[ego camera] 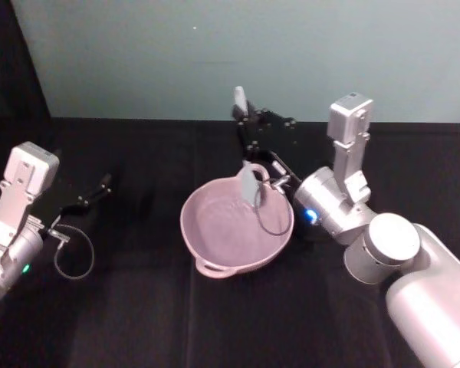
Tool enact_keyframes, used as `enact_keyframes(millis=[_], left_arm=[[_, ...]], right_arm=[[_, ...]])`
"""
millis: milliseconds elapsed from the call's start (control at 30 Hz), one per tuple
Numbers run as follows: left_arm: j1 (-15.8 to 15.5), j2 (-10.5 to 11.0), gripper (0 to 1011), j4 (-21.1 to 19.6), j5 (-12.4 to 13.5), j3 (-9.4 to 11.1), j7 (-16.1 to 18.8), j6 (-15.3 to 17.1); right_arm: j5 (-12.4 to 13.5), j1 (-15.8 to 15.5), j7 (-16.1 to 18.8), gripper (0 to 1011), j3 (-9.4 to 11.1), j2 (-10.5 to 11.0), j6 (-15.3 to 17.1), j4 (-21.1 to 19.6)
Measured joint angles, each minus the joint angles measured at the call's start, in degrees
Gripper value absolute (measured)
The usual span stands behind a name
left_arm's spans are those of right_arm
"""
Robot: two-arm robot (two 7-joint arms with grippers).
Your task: Use the one hand to pick up the spoon and stir the clear water in the bowl.
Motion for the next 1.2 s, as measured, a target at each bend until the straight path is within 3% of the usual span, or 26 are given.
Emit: enact_keyframes(millis=[200,367,667,933,1067,1200], left_arm=[[0.0,0.0,1011,0.0,0.0,0.0,0.0,0.0],[0.0,0.0,1011,0.0,0.0,0.0,0.0,0.0],[0.0,0.0,1011,0.0,0.0,0.0,0.0,0.0],[0.0,0.0,1011,0.0,0.0,0.0,0.0,0.0],[0.0,0.0,1011,0.0,0.0,0.0,0.0,0.0],[0.0,0.0,1011,0.0,0.0,0.0,0.0,0.0]], right_arm=[[-0.7,-2.1,-0.5,125,1.6,2.5,2.0,-4.4],[1.1,-6.3,1.8,125,2.7,4.9,6.2,-11.7],[5.6,-10.5,6.0,125,1.3,6.2,11.3,-17.7],[7.4,-9.7,7.3,125,-0.7,4.9,11.4,-16.7],[7.3,-8.0,7.4,125,-1.4,3.7,9.8,-13.8],[5.6,-4.7,6.4,125,-1.5,1.5,6.0,-7.8]])
